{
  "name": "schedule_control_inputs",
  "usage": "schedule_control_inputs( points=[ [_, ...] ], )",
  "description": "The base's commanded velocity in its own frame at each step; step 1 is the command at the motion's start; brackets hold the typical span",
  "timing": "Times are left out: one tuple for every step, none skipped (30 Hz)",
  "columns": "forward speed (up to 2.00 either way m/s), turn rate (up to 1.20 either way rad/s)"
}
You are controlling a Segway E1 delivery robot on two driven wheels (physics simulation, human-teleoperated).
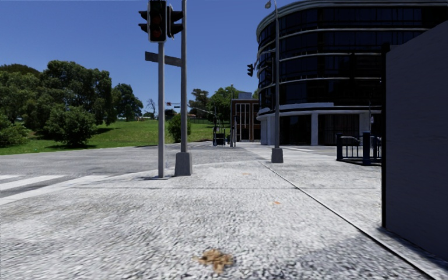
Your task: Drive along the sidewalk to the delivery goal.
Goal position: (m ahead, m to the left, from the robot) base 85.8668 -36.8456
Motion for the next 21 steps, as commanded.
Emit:
schedule_control_inputs(
  points=[
    [2.00, -0.21],
    [2.00, -0.26],
    [2.00, -0.29],
    [2.00, -0.31],
    [2.00, -0.35],
    [2.00, -0.35],
    [2.00, -0.37],
    [2.00, -0.39],
    [2.00, -0.40],
    [2.00, -0.40],
    [2.00, -0.43],
    [2.00, -0.49],
    [2.00, -0.52],
    [2.00, -0.53],
    [2.00, -0.53],
    [2.00, -0.53],
    [2.00, -0.53],
    [2.00, -0.53],
    [2.00, -0.53],
    [2.00, -0.53],
    [2.00, -0.53]
  ],
)
